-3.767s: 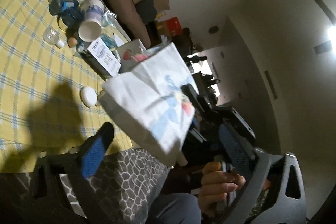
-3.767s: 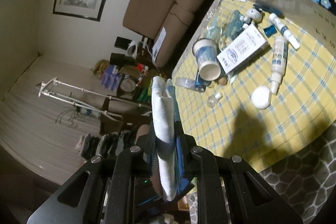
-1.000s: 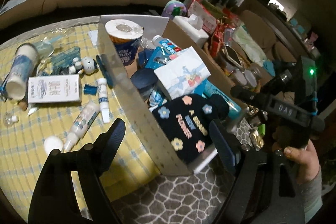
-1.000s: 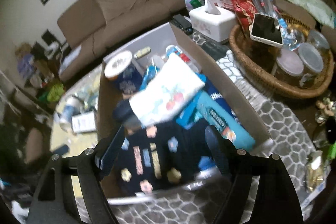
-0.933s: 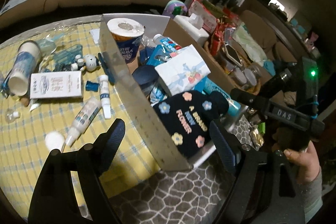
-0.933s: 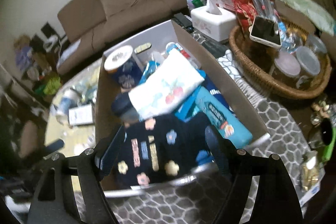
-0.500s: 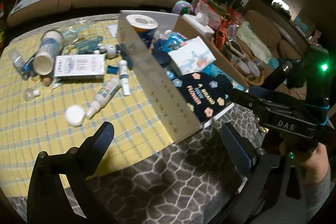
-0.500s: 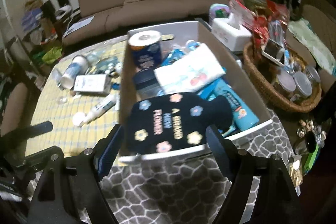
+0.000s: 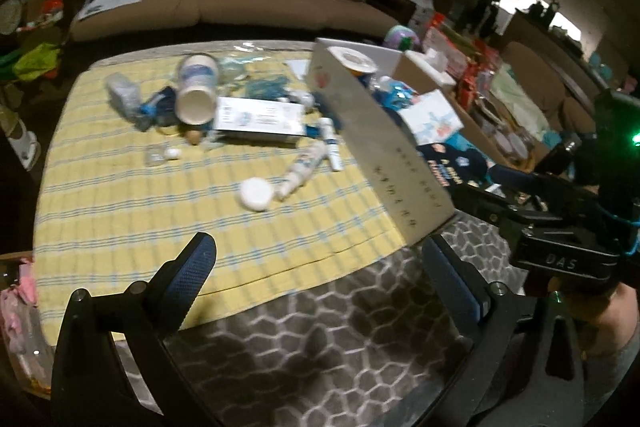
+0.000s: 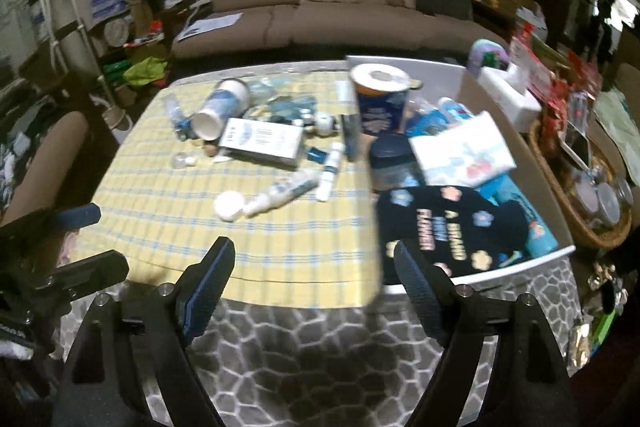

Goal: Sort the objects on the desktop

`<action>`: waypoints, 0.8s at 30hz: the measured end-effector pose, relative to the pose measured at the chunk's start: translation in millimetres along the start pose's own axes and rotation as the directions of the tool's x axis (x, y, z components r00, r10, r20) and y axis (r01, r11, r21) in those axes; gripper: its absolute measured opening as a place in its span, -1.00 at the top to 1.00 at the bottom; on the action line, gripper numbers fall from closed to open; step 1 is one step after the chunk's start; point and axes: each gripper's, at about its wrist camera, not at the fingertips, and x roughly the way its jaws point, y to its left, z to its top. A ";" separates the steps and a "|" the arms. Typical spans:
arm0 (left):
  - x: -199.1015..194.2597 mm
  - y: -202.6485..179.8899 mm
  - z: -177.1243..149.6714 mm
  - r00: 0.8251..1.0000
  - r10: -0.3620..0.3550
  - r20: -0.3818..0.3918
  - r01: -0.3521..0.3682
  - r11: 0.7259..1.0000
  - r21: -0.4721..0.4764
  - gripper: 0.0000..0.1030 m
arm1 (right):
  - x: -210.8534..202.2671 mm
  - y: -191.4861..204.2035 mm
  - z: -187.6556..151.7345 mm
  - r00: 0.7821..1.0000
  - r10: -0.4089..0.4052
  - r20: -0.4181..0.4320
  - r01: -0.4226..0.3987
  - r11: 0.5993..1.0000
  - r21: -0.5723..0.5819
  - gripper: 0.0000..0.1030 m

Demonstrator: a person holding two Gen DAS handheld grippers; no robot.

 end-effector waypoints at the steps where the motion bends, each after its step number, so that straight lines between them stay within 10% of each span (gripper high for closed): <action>1: -2.6 5.2 -1.3 1.000 0.010 0.003 -0.010 1.000 -0.002 -1.00 | 0.2 6.4 -0.9 1.000 0.006 0.000 -0.006 1.000 -0.004 -0.67; 16: 16.4 93.9 -54.8 0.949 0.316 -0.017 -0.316 0.943 -0.100 -1.00 | 70.8 67.7 -29.1 0.998 0.062 -0.028 -0.062 0.998 0.002 -0.71; 24: 68.2 109.8 -69.9 0.932 0.360 -0.053 -0.363 0.926 -0.099 -1.00 | 125.5 68.2 -46.6 0.999 0.008 -0.046 -0.007 1.000 0.008 -0.78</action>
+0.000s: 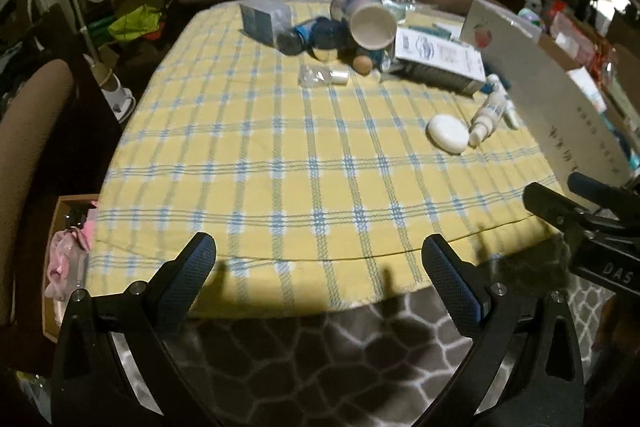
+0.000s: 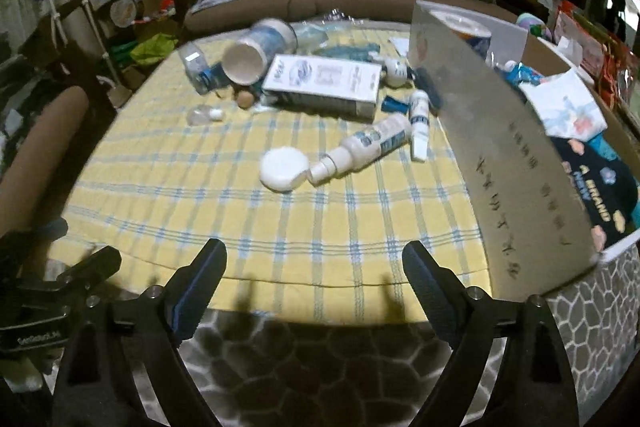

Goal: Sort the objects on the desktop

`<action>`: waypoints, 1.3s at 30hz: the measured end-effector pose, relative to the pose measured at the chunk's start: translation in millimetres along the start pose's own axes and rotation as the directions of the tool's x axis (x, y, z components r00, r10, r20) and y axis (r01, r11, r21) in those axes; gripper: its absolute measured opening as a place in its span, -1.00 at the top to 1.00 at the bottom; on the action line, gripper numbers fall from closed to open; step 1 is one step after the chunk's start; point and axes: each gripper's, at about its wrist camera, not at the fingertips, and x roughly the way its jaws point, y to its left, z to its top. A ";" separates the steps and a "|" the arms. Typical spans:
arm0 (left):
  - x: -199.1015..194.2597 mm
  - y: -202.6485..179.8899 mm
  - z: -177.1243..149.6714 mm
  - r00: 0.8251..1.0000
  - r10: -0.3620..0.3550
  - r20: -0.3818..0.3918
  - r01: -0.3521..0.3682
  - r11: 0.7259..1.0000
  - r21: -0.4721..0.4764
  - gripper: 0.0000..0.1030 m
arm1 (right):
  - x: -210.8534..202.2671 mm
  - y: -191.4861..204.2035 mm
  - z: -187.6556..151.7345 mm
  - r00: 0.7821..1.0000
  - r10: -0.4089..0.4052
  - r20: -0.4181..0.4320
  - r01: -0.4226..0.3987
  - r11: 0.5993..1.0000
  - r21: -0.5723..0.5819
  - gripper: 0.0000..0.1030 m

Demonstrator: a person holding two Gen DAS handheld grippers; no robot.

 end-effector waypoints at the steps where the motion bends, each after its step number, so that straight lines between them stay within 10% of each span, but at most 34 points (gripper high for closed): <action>1: 4.6 -0.9 0.8 1.000 0.007 -0.001 -0.007 1.000 0.001 -1.00 | 6.4 -0.9 0.2 1.000 -0.007 -0.006 0.007 1.000 -0.001 -0.78; 39: 59.0 -7.8 2.7 0.998 0.055 0.015 -0.055 0.998 -0.017 -1.00 | 58.1 -4.1 -13.6 0.999 -0.051 -0.018 0.051 0.999 0.019 -1.00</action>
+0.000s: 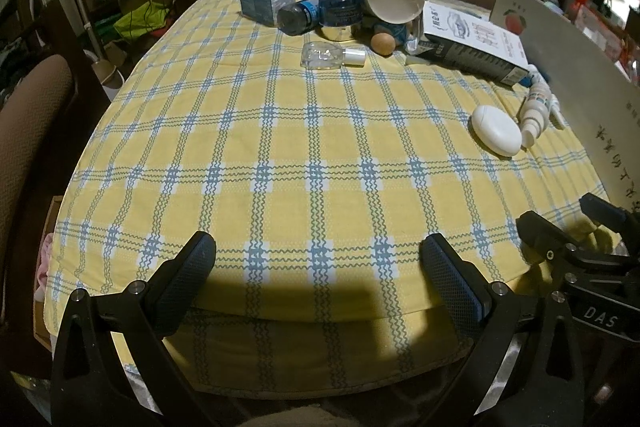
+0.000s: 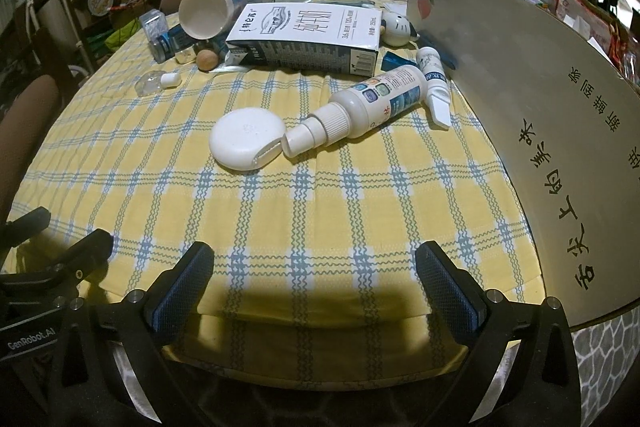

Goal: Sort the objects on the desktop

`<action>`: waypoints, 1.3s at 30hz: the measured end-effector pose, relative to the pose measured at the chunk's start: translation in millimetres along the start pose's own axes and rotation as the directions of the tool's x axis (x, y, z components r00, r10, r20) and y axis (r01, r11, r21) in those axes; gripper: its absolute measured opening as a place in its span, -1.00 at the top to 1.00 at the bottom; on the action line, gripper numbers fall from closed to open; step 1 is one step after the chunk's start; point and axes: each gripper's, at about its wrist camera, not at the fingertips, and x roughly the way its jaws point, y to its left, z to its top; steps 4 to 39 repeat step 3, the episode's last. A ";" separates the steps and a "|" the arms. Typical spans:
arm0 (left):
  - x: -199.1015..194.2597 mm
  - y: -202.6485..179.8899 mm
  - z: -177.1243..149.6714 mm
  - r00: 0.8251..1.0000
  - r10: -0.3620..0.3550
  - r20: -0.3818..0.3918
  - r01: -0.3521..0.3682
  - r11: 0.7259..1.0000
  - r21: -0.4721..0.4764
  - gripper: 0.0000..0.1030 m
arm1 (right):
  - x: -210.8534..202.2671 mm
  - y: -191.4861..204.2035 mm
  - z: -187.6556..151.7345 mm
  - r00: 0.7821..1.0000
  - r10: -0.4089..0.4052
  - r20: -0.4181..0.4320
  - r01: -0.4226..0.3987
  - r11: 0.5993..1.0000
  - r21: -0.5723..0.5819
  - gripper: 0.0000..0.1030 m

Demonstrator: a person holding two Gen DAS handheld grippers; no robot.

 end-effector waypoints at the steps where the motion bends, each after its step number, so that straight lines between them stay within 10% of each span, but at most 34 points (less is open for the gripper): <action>1: -0.2 0.7 -0.3 1.000 0.002 0.000 -0.002 1.000 0.000 -1.00 | 0.2 0.2 0.1 1.000 0.000 0.000 0.000 1.000 0.000 -1.00; 39: 0.2 0.7 -0.2 1.000 0.006 0.000 -0.006 1.000 0.002 -1.00 | 0.2 0.2 0.2 1.000 0.000 0.000 0.000 1.000 0.000 -1.00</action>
